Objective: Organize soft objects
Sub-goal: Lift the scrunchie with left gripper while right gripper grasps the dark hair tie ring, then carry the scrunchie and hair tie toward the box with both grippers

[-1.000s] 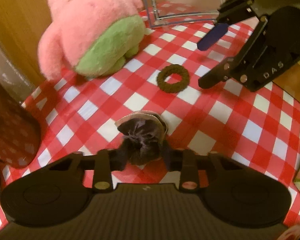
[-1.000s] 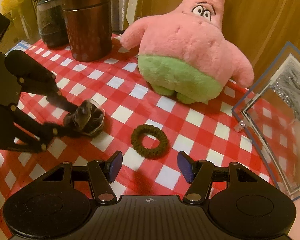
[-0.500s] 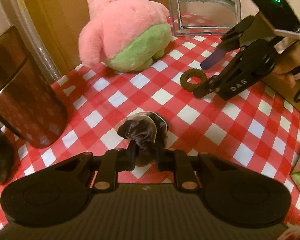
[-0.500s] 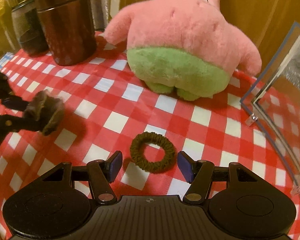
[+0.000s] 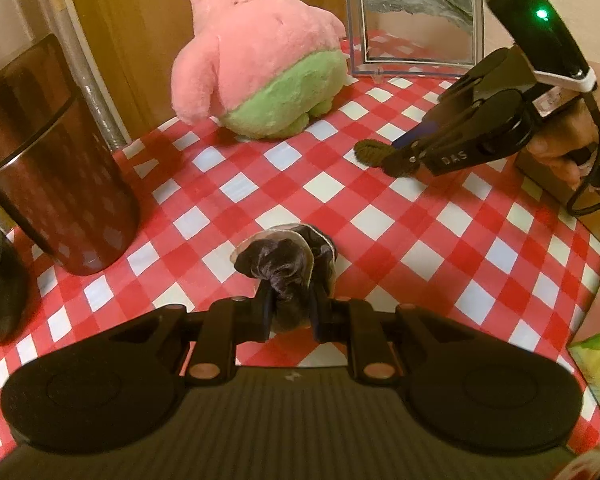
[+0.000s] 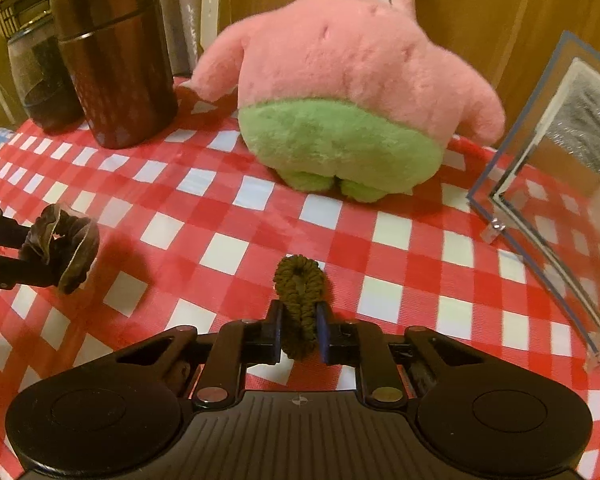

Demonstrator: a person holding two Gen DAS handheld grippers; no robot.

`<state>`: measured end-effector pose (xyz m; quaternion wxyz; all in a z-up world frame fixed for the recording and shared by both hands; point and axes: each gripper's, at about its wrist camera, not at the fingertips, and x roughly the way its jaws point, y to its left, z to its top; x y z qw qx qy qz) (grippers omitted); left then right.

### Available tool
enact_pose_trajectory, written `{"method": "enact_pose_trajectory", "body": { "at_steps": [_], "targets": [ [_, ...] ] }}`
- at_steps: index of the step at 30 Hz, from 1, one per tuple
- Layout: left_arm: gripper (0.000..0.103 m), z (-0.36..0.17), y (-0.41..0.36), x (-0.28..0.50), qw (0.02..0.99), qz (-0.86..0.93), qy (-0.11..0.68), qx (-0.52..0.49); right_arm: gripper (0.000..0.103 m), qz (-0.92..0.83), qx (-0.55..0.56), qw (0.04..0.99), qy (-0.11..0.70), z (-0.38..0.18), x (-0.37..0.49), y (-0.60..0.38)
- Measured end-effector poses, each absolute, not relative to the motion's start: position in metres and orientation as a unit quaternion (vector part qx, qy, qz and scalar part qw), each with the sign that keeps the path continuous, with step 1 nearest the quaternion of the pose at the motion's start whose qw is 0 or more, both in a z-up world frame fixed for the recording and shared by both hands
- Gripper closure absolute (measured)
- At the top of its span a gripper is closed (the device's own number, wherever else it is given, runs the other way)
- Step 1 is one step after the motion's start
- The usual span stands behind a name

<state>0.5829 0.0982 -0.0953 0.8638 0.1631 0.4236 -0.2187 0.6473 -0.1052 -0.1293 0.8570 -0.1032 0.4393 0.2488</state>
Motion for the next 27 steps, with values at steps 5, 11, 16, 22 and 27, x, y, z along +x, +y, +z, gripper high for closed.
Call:
{"method": "enact_pose_trajectory", "body": {
  "at_steps": [5,11,16,22,27],
  "targets": [
    [0.087,-0.083,0.101,0.577,0.870,-0.210,0.422,0.148,0.086,0.242,-0.105,0.861,0.434,-0.114,0.632,-0.112],
    [0.087,-0.067,0.102,0.565,0.877,-0.208,0.414,0.128,0.086,0.241,-0.080,0.862,0.439,-0.105,0.602,-0.123],
    [0.087,-0.053,0.100,0.551,0.880,-0.212,0.405,0.127,0.086,0.247,-0.064,0.864,0.433,-0.092,0.574,-0.134],
    [0.087,-0.027,0.099,0.528,0.885,-0.213,0.396,0.120,0.086,0.251,-0.033,0.871,0.422,-0.064,0.532,-0.155],
    [0.087,-0.001,0.097,0.495,0.892,-0.218,0.382,0.107,0.086,0.245,-0.017,0.876,0.415,-0.041,0.493,-0.172]
  ]
}}
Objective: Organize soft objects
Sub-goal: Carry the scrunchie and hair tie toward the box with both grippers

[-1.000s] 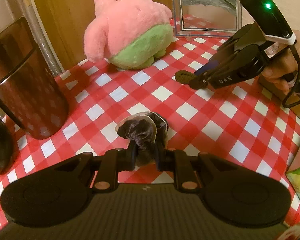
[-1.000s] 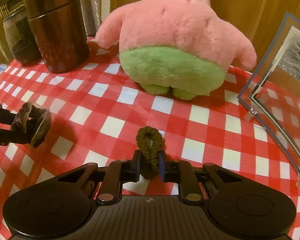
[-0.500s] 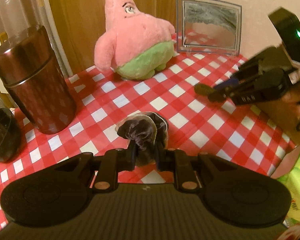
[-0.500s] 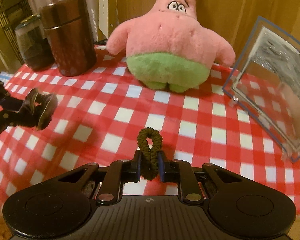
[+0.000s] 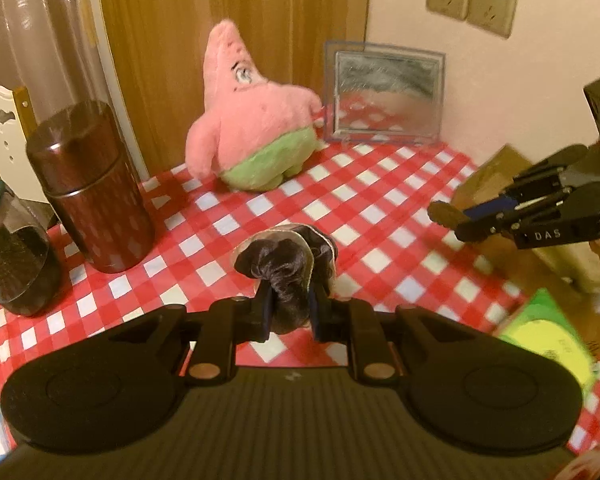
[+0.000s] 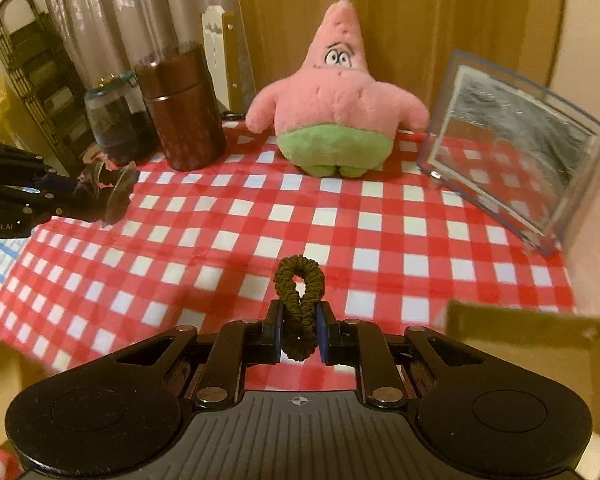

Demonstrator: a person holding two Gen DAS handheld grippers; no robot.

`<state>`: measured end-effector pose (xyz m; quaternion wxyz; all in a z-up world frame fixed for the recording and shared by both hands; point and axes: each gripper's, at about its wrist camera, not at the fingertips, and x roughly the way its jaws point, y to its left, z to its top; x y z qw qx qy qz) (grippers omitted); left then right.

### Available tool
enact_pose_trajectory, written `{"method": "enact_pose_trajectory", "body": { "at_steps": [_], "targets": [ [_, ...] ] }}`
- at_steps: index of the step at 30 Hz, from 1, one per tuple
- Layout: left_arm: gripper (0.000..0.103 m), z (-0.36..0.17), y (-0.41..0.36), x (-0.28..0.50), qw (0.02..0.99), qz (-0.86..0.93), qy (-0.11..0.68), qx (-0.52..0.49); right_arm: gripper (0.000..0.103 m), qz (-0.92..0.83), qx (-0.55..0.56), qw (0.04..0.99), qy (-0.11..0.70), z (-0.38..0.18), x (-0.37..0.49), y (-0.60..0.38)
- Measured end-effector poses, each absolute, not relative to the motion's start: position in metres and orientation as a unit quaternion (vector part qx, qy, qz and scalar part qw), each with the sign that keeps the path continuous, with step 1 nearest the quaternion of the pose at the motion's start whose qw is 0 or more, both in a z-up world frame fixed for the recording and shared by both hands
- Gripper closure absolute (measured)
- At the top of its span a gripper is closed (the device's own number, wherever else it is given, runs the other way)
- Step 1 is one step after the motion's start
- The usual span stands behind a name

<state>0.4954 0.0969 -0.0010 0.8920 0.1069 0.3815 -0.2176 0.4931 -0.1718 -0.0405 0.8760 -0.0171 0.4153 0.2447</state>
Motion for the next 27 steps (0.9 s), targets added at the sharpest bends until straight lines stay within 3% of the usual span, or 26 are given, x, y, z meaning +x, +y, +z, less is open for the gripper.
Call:
{"method": "enact_pose_trajectory", "body": {
  "at_steps": [12,27],
  "targets": [
    [0.087,0.067,0.078,0.406,0.900,-0.223,0.359,0.106,0.086,0.214,-0.004,0.892,0.397,0.020,0.395,-0.207],
    [0.087,0.110,0.027,0.276,0.915,-0.196,0.346,0.064,0.086,0.197,0.015,0.906,0.375,0.046,0.270,-0.253]
  ]
}}
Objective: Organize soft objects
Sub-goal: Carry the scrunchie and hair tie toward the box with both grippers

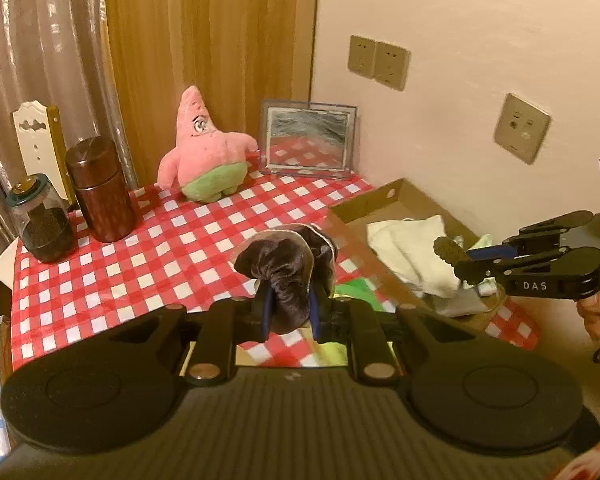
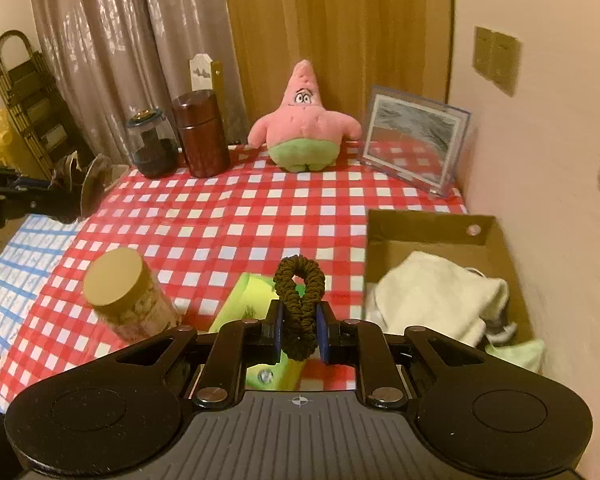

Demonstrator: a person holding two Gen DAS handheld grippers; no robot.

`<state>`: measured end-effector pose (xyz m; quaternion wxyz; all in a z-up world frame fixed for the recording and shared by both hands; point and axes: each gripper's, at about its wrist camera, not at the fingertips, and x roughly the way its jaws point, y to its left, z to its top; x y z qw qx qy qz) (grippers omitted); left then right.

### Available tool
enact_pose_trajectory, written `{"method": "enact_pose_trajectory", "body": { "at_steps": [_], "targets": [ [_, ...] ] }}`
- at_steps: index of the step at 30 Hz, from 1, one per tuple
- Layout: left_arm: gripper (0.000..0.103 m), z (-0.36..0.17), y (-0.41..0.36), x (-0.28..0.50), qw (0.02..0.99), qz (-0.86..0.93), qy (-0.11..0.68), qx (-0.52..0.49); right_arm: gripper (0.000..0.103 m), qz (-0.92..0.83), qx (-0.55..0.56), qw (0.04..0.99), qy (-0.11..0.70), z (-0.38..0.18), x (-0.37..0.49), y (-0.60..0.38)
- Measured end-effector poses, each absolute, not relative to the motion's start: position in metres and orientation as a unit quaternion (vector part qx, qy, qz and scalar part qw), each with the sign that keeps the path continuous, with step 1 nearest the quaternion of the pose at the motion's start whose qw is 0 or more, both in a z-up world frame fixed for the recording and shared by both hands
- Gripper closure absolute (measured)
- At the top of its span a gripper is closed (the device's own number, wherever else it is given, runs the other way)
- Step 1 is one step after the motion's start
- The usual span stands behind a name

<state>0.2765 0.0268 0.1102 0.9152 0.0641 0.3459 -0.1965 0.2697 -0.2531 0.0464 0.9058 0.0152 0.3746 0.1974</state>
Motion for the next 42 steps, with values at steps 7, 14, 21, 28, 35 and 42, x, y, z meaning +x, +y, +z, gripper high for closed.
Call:
{"method": "enact_pose_trajectory", "body": {
  "at_steps": [7,14,21,28,35,42],
  "targets": [
    [0.087,0.109,-0.009,0.236,0.915,-0.200,0.350,0.029,0.086,0.182,0.027,0.915,0.359,0.054,0.231,-0.287],
    [0.087,0.099,-0.048,0.214,0.911,-0.213,0.350,0.047,0.086,0.144,0.050,0.922,0.357,0.054,0.201,-0.321],
    [0.087,0.086,-0.076,0.205,0.902,-0.237,0.358,0.039,0.086,0.111,0.065,0.924,0.361,0.052,0.177,-0.351],
    [0.087,0.066,-0.107,0.213,0.890,-0.256,0.376,0.021,0.086,0.094,0.071,0.925,0.362,0.046,0.174,-0.381],
    [0.087,0.042,-0.144,0.245,0.879,-0.269,0.393,0.010,0.086,0.089,0.067,0.924,0.366,0.028,0.188,-0.399],
    [0.087,0.020,-0.170,0.272,0.868,-0.280,0.411,0.004,0.086,0.089,0.061,0.922,0.373,0.008,0.210,-0.403]
  ]
}}
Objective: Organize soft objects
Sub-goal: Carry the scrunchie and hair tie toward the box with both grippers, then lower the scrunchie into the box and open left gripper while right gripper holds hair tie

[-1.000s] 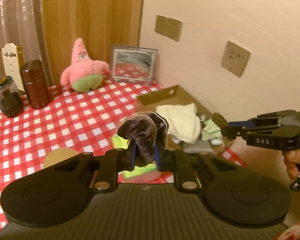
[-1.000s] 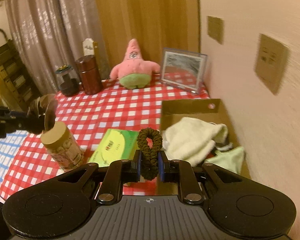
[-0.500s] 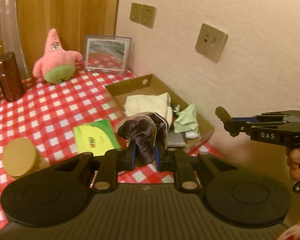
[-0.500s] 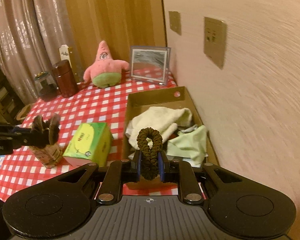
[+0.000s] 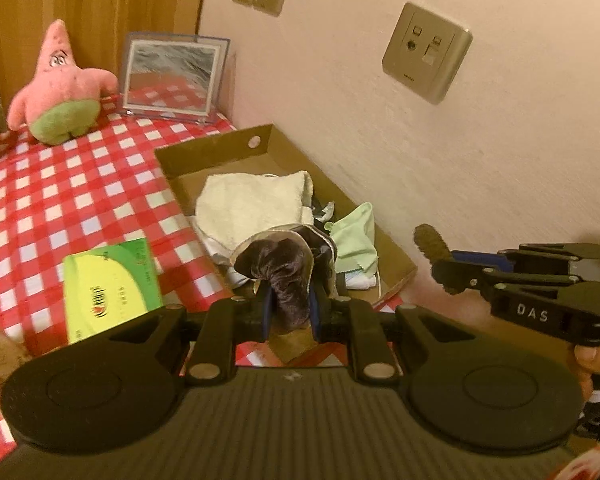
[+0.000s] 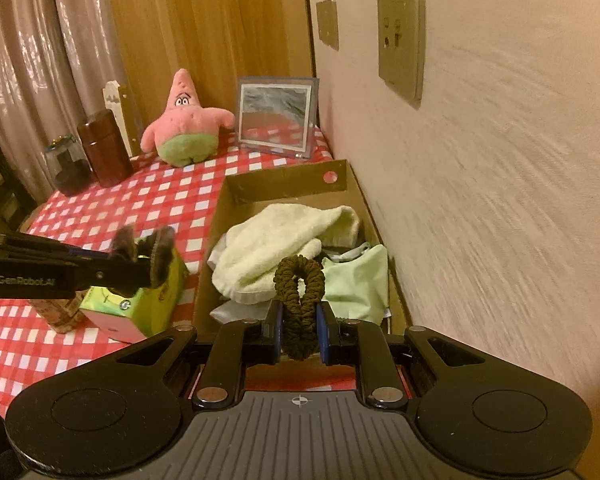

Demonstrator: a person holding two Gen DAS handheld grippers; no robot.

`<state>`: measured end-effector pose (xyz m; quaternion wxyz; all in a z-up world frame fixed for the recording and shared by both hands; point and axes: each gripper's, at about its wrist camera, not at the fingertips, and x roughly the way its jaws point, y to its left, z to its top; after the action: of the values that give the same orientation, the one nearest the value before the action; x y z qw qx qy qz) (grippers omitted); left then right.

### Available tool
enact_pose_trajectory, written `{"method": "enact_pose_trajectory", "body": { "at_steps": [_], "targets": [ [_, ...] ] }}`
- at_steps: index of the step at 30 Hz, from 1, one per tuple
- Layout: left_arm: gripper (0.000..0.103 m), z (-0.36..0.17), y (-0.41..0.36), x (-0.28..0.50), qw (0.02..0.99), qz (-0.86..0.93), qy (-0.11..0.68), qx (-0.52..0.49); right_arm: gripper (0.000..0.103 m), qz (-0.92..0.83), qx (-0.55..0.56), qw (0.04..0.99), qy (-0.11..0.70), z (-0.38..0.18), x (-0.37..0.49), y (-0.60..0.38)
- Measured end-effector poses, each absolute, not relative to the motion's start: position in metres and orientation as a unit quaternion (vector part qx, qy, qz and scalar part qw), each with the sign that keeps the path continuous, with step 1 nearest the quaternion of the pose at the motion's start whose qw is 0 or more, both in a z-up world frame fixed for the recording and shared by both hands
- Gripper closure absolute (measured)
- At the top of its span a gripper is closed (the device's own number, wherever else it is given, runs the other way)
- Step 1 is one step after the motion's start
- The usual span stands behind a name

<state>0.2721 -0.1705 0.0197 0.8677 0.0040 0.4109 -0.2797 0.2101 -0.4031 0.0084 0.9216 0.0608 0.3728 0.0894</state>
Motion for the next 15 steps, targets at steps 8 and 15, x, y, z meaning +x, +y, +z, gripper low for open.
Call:
{"method": "enact_pose_trajectory", "body": {
  "at_steps": [8,15],
  "targets": [
    [0.087,0.009,-0.185,0.307,0.866,-0.278,0.416,-0.002,0.086,0.091,0.033,0.924,0.369,0.002,0.246,-0.397],
    [0.087,-0.001,-0.192,0.349,0.866,-0.271,0.420,-0.013,0.086,0.089,0.010,0.925,0.369,-0.006,0.289,-0.392]
  ]
}}
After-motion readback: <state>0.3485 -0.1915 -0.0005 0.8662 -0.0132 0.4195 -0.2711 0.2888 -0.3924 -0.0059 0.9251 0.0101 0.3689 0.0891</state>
